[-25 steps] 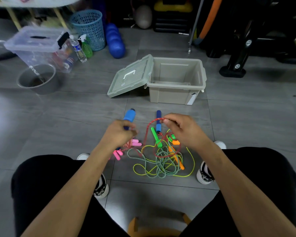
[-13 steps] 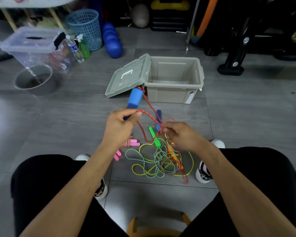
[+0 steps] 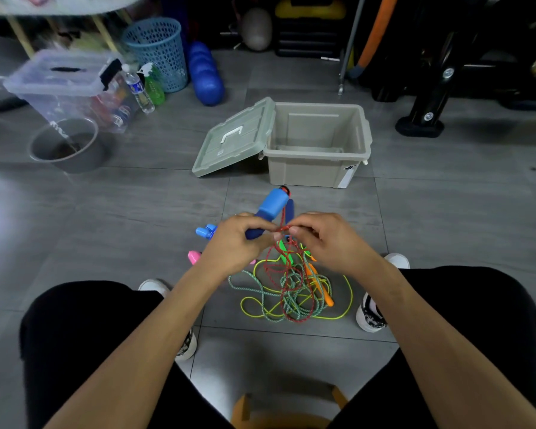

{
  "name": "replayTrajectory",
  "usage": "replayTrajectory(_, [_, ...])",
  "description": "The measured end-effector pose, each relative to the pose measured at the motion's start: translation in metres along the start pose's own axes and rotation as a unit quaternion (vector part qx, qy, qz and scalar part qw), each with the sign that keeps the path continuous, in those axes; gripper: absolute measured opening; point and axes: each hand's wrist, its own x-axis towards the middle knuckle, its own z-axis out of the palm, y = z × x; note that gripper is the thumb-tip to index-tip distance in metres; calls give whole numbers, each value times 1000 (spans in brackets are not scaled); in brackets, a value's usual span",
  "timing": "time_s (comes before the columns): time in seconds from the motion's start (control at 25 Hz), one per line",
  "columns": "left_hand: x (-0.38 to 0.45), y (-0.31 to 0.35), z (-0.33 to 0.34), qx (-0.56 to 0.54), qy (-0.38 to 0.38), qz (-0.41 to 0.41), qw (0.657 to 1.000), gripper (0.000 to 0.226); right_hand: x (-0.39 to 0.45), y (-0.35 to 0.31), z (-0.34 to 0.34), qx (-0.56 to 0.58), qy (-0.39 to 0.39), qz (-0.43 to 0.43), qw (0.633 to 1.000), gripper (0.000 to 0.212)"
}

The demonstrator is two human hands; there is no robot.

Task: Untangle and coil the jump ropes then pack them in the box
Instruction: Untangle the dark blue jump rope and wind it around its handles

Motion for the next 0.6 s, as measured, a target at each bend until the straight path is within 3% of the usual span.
replayTrajectory(0.12, [-1,1,1,9,48,29,998,4,0,-1,-1,32,0,23,999,17])
replayTrajectory(0.24, [2,7,-6,-67,139,20,988,9,-1,10,-1,48,-41,125,990,19])
replayTrajectory(0.36, [4,8,-16,-123,204,-16,971,11,-3,24,1,-28,-101,191,976,19])
replayTrajectory(0.4, [7,2,-19,-96,191,-44,976,14,-3,23,1,-40,-89,185,978,20])
replayTrajectory(0.48, [9,-11,-21,29,79,-129,988,23,-1,12,-3,-14,-11,134,991,20])
replayTrajectory(0.52, [9,-16,-20,91,13,-170,981,24,0,5,-6,7,27,106,994,19])
replayTrajectory(0.6, [7,-18,-17,127,-35,-191,973,18,1,-4,-12,15,54,59,997,18])
